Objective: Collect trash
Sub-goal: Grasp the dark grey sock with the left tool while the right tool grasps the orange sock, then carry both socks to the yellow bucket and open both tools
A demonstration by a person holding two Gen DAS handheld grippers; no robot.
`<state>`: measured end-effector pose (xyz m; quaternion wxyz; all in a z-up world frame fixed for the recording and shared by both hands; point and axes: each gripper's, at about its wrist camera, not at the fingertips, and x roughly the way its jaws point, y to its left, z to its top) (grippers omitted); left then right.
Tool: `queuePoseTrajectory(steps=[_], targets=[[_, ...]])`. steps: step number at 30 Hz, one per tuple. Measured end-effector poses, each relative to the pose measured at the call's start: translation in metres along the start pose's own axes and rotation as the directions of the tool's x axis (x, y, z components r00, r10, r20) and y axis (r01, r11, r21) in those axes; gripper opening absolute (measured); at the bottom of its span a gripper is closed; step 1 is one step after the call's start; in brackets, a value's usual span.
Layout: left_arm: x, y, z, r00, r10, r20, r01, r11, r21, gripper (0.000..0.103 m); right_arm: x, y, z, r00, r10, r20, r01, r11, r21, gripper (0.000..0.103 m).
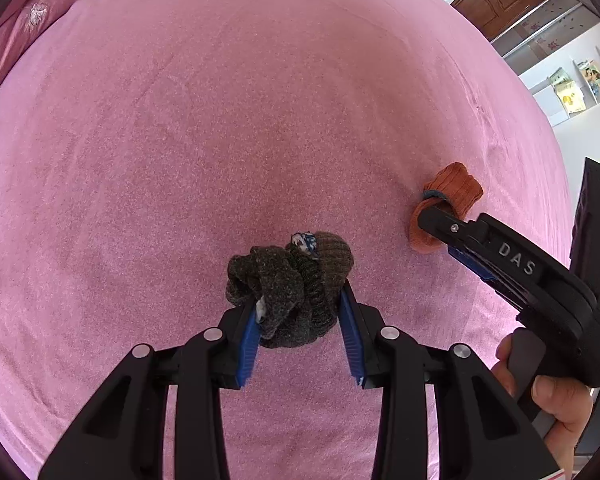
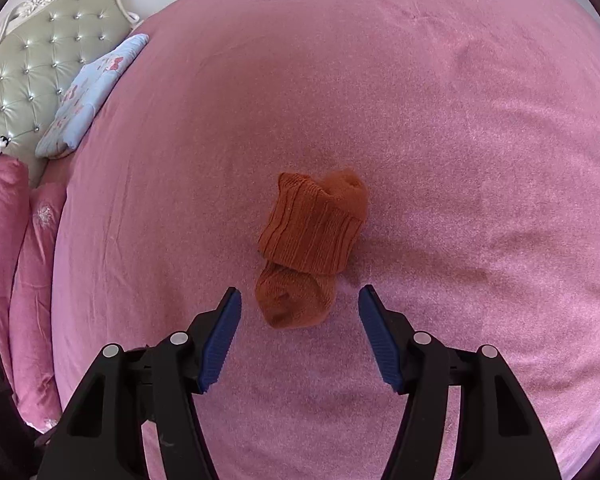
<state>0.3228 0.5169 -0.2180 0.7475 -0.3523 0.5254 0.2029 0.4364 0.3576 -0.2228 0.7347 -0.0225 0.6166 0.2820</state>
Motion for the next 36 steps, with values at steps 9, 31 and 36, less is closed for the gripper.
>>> queuePoseTrajectory(steps=[9, 31, 36], targets=[[0.004, -0.004, -0.017, 1.000, 0.009, -0.026, -0.009, 1.000, 0.012, 0.037, -0.007, -0.003, -0.016, 0.999, -0.014, -0.047, 0.013, 0.999, -0.030, 0.012], [-0.060, -0.033, -0.259, 0.970, -0.021, -0.240, 0.068, 0.980, 0.188, 0.037, -0.161, -0.053, -0.296, 0.991, 0.048, -0.123, -0.038, 0.996, 0.082, 0.011], [-0.083, -0.047, -0.322, 0.957, -0.019, -0.288, 0.101, 0.957, 0.274, 0.037, -0.206, -0.071, -0.361, 0.993, 0.046, -0.111, -0.031, 0.991, 0.134, 0.011]])
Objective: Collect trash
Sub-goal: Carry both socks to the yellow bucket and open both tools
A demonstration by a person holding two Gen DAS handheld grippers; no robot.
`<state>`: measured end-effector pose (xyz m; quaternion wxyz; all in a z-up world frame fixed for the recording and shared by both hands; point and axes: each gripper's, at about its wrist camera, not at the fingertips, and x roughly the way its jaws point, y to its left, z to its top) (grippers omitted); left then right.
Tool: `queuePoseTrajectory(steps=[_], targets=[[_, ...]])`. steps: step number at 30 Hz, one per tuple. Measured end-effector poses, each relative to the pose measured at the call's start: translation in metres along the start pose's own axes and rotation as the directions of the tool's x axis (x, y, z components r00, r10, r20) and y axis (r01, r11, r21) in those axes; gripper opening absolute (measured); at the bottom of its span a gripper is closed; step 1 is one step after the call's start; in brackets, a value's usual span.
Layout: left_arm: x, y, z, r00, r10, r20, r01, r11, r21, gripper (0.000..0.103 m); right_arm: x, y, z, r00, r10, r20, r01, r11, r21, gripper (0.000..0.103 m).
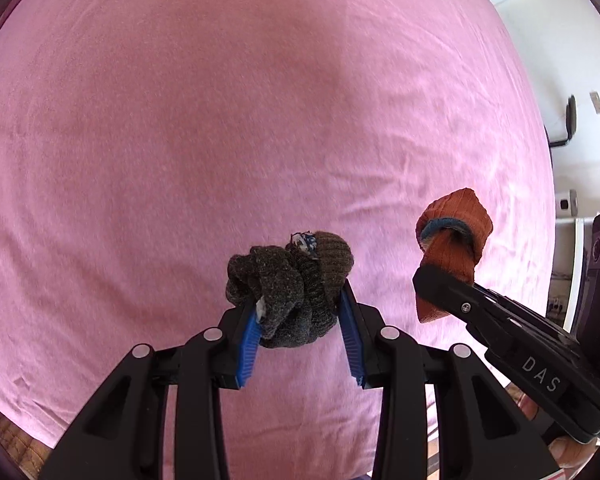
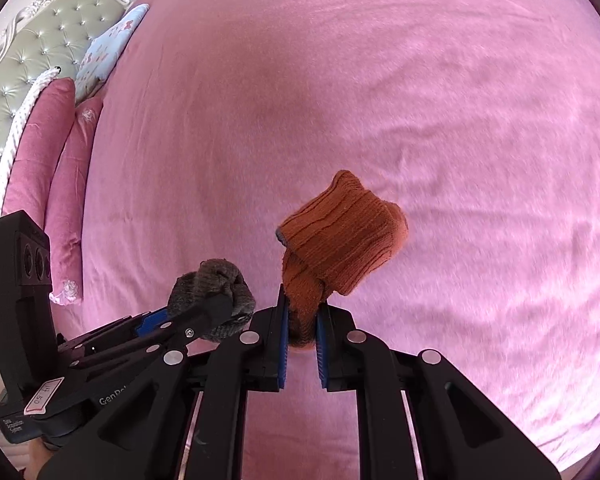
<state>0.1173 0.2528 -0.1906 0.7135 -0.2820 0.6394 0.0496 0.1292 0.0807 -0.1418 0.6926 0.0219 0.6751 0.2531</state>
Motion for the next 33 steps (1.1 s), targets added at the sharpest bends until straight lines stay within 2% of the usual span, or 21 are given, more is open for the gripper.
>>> queuePoseTrajectory(steps=[7, 9, 19, 22, 25, 29, 33], targets=[[-0.001, -0.064, -0.068, 0.999, -0.005, -0.051, 0.012, 0.989, 0.144, 0.037, -0.058, -0.063, -0.080, 0.999, -0.007, 0.041, 0.002, 0.994, 0.113, 0.011], [0.002, -0.094, -0.081, 0.998, -0.009, -0.069, 0.022, 0.982, 0.189, 0.037, -0.074, -0.082, -0.098, 0.998, -0.011, 0.059, 0.002, 0.989, 0.146, 0.011], [0.024, -0.241, -0.173, 0.991, 0.006, -0.137, 0.050, 0.914, 0.402, 0.037, -0.166, -0.203, -0.180, 0.985, -0.056, 0.165, 0.008, 0.960, 0.280, 0.011], [0.035, -0.288, -0.203, 0.987, 0.013, -0.159, 0.063, 0.885, 0.461, 0.037, -0.190, -0.242, -0.208, 0.978, -0.089, 0.190, 0.024, 0.946, 0.324, 0.011], [0.048, -0.336, -0.230, 0.983, 0.025, -0.183, 0.077, 0.844, 0.531, 0.037, -0.212, -0.285, -0.238, 0.970, -0.113, 0.217, 0.019, 0.919, 0.393, 0.011], [0.068, -0.393, -0.267, 0.974, 0.042, -0.224, 0.105, 0.790, 0.605, 0.037, -0.236, -0.337, -0.281, 0.959, -0.149, 0.241, 0.013, 0.872, 0.490, 0.011], [0.092, -0.448, -0.305, 0.963, 0.065, -0.261, 0.135, 0.722, 0.678, 0.037, -0.256, -0.383, -0.325, 0.947, -0.187, 0.260, 0.001, 0.813, 0.582, 0.011]])
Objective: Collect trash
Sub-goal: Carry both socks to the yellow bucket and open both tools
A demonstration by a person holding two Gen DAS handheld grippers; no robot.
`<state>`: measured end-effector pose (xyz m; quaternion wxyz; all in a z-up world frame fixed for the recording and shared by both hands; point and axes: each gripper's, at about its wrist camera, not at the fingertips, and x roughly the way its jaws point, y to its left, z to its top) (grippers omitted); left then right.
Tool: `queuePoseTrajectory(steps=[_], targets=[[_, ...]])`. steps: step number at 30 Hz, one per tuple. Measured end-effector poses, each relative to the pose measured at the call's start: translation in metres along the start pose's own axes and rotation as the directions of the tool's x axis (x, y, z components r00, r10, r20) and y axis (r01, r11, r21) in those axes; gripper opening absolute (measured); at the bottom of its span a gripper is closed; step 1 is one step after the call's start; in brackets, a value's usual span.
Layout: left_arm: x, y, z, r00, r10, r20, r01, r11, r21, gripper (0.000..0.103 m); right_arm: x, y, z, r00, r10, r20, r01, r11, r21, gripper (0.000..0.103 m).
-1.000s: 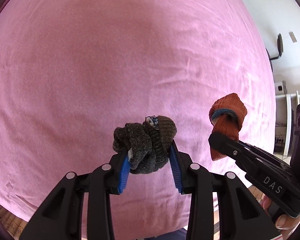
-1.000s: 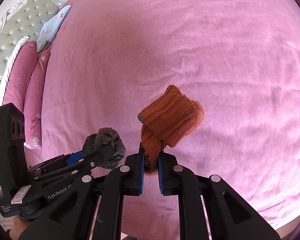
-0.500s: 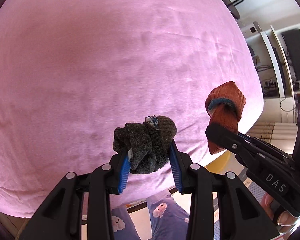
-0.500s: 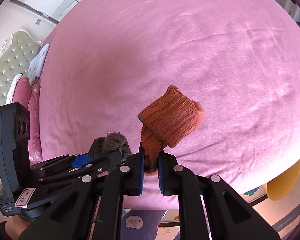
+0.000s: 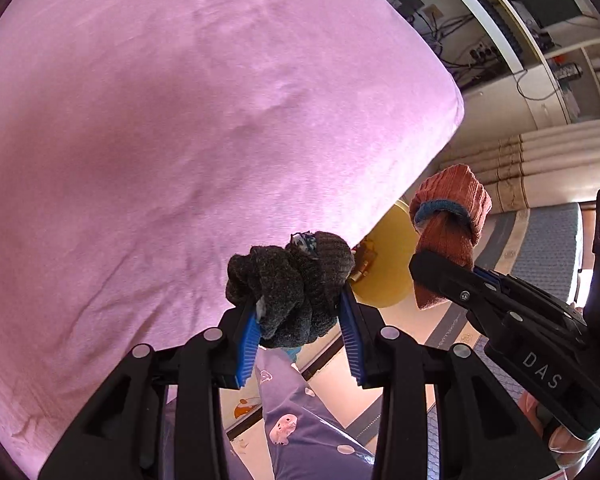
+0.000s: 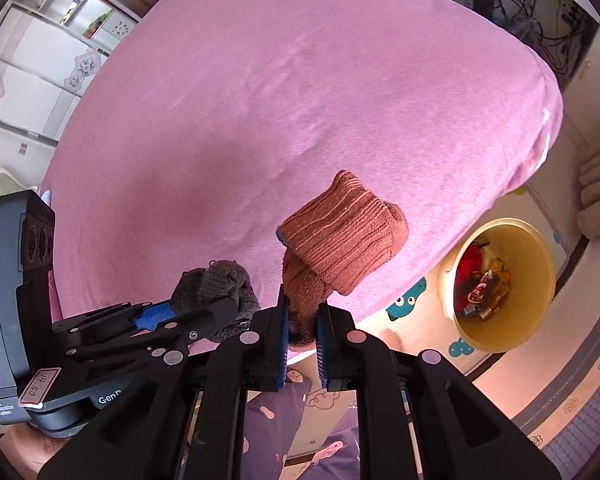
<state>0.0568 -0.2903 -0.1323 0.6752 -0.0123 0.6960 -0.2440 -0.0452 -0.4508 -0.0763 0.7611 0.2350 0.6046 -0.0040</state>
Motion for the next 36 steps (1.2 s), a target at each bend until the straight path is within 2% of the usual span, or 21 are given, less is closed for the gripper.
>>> queuePoseTrajectory(steps=[9, 19, 26, 28, 29, 31, 34, 36], targets=[[0.064, -0.118, 0.016, 0.996, 0.001, -0.090, 0.016, 0.980, 0.196, 0.037, -0.034, -0.127, -0.022, 0.997, -0.034, 0.065, 0.019, 0.975, 0.222, 0.011], [0.121, -0.213, 0.010, 0.987, 0.014, -0.161, 0.040, 0.942, 0.332, 0.037, -0.047, -0.223, -0.050, 0.994, -0.063, 0.094, 0.022, 0.924, 0.381, 0.012], [0.154, -0.250, 0.007, 0.981, 0.026, -0.190, 0.049, 0.925, 0.378, 0.037, -0.048, -0.264, -0.063, 0.991, -0.076, 0.108, 0.020, 0.895, 0.445, 0.012], [0.162, -0.259, 0.008, 0.980, 0.031, -0.196, 0.048, 0.921, 0.388, 0.038, -0.047, -0.271, -0.065, 0.991, -0.076, 0.112, 0.017, 0.890, 0.456, 0.015], [0.165, -0.262, 0.008, 0.979, 0.037, -0.199, 0.045, 0.920, 0.390, 0.040, -0.047, -0.275, -0.066, 0.991, -0.073, 0.113, 0.013, 0.887, 0.463, 0.016], [0.170, -0.265, 0.009, 0.977, 0.062, -0.203, 0.024, 0.918, 0.396, 0.046, -0.046, -0.283, -0.068, 0.993, -0.058, 0.105, 0.000, 0.877, 0.481, 0.027], [0.173, -0.265, 0.011, 0.976, 0.084, -0.201, 0.004, 0.916, 0.400, 0.059, -0.048, -0.289, -0.072, 0.993, -0.071, 0.095, 0.014, 0.867, 0.497, 0.028], [0.174, -0.265, 0.013, 0.975, 0.087, -0.202, 0.000, 0.918, 0.397, 0.060, -0.048, -0.292, -0.074, 0.993, -0.070, 0.099, 0.011, 0.862, 0.508, 0.028]])
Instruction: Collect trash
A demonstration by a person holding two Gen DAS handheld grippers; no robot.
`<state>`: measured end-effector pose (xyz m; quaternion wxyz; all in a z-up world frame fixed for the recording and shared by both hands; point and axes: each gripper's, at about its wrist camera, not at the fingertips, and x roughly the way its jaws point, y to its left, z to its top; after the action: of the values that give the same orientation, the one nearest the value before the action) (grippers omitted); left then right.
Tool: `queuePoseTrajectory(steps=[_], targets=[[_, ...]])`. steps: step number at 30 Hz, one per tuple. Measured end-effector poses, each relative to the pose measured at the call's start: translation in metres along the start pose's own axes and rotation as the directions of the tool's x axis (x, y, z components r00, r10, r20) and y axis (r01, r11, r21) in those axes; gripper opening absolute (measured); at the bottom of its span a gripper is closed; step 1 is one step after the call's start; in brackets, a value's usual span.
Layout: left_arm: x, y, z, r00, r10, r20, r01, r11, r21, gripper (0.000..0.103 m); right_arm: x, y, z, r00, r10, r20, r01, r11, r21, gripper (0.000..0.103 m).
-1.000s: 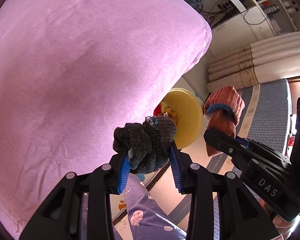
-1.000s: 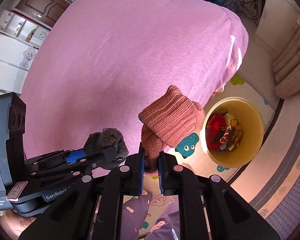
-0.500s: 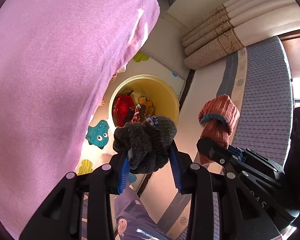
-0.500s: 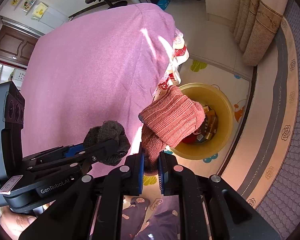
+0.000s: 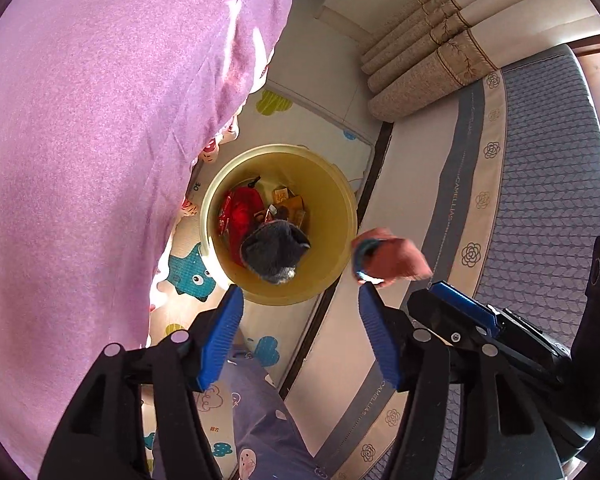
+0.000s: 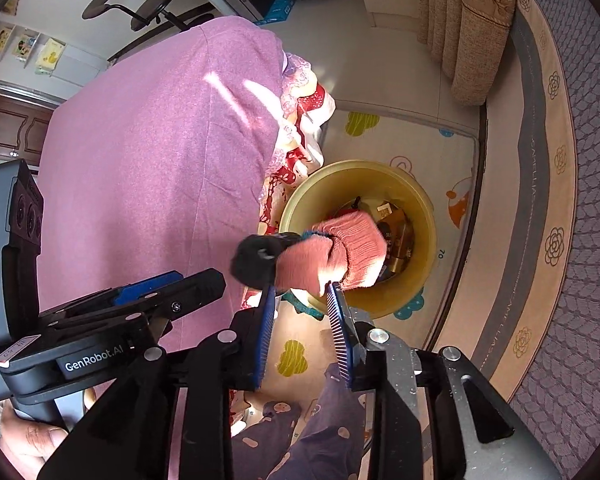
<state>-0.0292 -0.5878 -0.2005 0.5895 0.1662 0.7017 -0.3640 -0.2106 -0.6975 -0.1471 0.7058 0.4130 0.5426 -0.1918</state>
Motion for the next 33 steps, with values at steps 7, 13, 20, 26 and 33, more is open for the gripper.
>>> queuePoseTrajectory(steps=[7, 13, 20, 26, 33], targets=[[-0.002, 0.009, -0.003, 1.000, -0.005, -0.015, 0.005, 1.000, -0.008, 0.060, -0.002, 0.003, 0.002, 1.000, -0.008, 0.001, 0.008, 1.000, -0.003, 0.028], [-0.015, 0.019, -0.004, 0.999, -0.032, 0.002, 0.032, 0.999, -0.039, 0.060, -0.004, 0.023, 0.008, 1.000, -0.008, 0.001, 0.008, 0.999, -0.041, 0.028], [-0.049, 0.054, -0.014, 0.997, -0.038, 0.070, 0.045, 0.993, -0.111, 0.060, -0.009, 0.078, 0.014, 1.000, -0.006, -0.003, 0.005, 0.987, -0.158, 0.028], [-0.081, 0.114, -0.041, 0.992, -0.028, 0.127, 0.057, 0.972, -0.226, 0.060, 0.001, 0.147, 0.008, 0.999, 0.001, -0.032, -0.011, 0.954, -0.299, 0.028], [-0.118, 0.198, -0.090, 0.982, 0.019, 0.187, 0.057, 0.919, -0.389, 0.060, 0.030, 0.241, -0.028, 0.994, 0.011, -0.108, -0.060, 0.882, -0.468, 0.028]])
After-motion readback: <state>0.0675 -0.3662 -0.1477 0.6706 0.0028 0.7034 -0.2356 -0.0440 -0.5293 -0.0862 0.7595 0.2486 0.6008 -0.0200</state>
